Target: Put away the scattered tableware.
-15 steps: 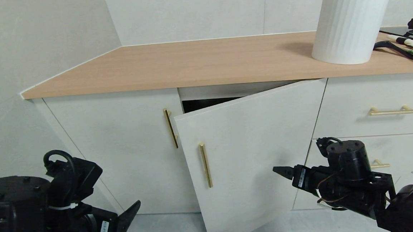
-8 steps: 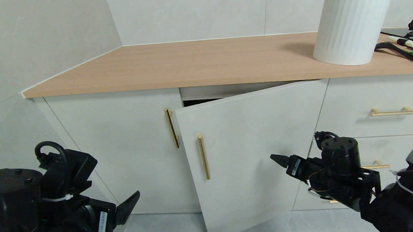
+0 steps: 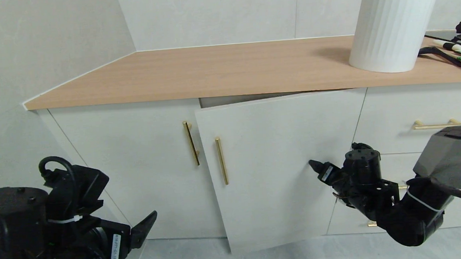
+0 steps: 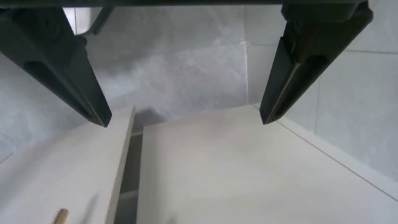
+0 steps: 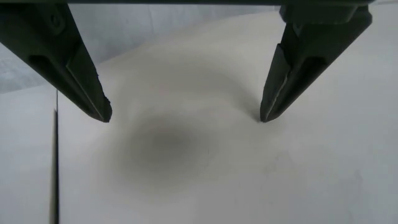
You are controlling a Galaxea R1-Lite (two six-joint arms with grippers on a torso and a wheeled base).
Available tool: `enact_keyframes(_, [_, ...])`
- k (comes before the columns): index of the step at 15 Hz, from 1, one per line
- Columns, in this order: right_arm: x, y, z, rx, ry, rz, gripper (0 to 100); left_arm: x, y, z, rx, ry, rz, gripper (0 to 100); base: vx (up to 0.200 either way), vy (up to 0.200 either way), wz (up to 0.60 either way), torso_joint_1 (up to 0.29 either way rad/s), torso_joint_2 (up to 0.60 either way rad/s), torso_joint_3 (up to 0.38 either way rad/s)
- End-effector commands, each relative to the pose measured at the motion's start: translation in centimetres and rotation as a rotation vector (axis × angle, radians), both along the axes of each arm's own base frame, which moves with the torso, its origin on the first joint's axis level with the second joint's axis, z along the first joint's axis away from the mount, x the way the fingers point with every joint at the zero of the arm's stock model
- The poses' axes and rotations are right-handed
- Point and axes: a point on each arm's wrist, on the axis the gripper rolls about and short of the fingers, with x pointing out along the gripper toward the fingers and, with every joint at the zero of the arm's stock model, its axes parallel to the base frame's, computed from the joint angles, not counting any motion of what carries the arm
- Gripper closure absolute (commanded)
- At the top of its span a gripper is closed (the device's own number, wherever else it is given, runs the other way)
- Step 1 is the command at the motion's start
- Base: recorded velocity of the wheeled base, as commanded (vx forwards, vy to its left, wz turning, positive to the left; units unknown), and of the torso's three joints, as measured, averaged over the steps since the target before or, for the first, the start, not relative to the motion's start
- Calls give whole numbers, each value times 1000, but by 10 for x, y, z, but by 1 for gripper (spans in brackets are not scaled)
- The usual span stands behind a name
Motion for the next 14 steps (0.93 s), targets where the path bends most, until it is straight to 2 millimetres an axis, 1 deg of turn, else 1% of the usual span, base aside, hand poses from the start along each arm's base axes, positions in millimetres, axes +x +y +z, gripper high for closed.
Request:
enact_keyframes(1, [14, -2, -9, -12, -8, -62, 0, 0, 0, 0, 2, 2, 0, 0, 0, 0, 0, 0, 0, 0])
enact_keyframes(3, [27, -7, -16, -27, -18, -134, 0, 0, 0, 0, 2, 2, 0, 0, 0, 0, 0, 0, 0, 0])
enact_keyframes(5, [29, -8, -19, -30, -14, -142, 0, 1, 0, -1, 1, 3, 1, 0, 0, 0, 0, 0, 0, 0])
enact_keyframes(8, [30, -10, -16, -27, -19, -146, 0, 1, 0, -1, 1, 3, 1, 0, 0, 0, 0, 0, 0, 0])
enact_keyframes(10, [24, -11, -11, -26, -18, -136, 0, 1, -1, -1, 2, 5, 1, 0, 0, 0, 0, 0, 0, 0])
enact_keyframes(12, [3, -11, 9, -3, -27, -58, 0, 1, -1, -1, 2, 5, 1, 0, 0, 0, 0, 0, 0, 0])
enact_keyframes(14, [-24, -19, 33, -15, -48, 16, 0, 1, -1, 1, -22, -12, 7, 0, 0, 0, 0, 0, 0, 0])
